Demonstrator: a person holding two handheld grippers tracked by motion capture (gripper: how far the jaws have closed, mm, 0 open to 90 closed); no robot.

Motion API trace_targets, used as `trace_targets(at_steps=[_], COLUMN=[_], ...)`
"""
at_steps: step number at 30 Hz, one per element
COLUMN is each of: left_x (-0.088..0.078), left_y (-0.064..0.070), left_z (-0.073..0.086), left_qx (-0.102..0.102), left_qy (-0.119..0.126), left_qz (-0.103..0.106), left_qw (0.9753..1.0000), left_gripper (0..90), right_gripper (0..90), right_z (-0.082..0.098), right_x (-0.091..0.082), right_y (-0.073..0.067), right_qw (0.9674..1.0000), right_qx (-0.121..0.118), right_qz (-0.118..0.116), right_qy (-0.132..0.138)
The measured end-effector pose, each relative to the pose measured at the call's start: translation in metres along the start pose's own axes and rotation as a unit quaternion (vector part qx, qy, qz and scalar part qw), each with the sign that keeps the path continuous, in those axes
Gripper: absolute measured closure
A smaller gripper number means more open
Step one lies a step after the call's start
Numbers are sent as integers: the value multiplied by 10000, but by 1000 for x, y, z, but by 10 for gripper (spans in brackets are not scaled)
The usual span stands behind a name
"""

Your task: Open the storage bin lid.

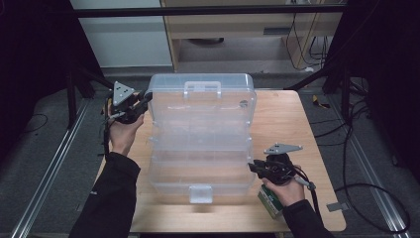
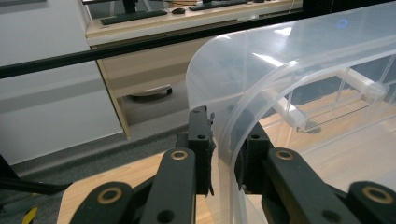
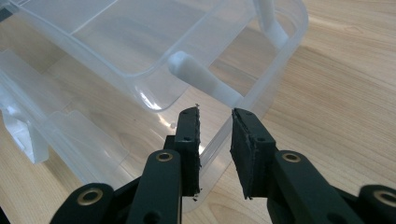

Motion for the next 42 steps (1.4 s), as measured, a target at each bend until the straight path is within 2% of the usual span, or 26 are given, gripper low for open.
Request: trace_targets(at_steps=[18,31,42], left_x=[23,44,60], left_y=[-4,-10,-14], left_z=[-5,-5,-3], left_qx=[-53,-210,-202], left_qy=[-143,-224,-304], left_qz=[-186,-233,-225], left_qw=[9997,9993,9991], left_gripper=[819,833,838], right_gripper=[723,714,711], right_z=[-1,-1,-1], right_x=[0,1,1], right_y=[0,0,1], right_qw=[10000,10000,10000], right_qx=[-22,-37,-57], right_qz=[16,26,26], right_qy=[-27,-41,-43])
Point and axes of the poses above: each handheld gripper's, and its own axes: x roughly forward along the jaws, z roughly out of its underside, y roughly to its right, the point moved 1 cm from there along x, roughly forward along the jaws, and after that the axes turned 5 degrees about x, right-handed, at the moved point
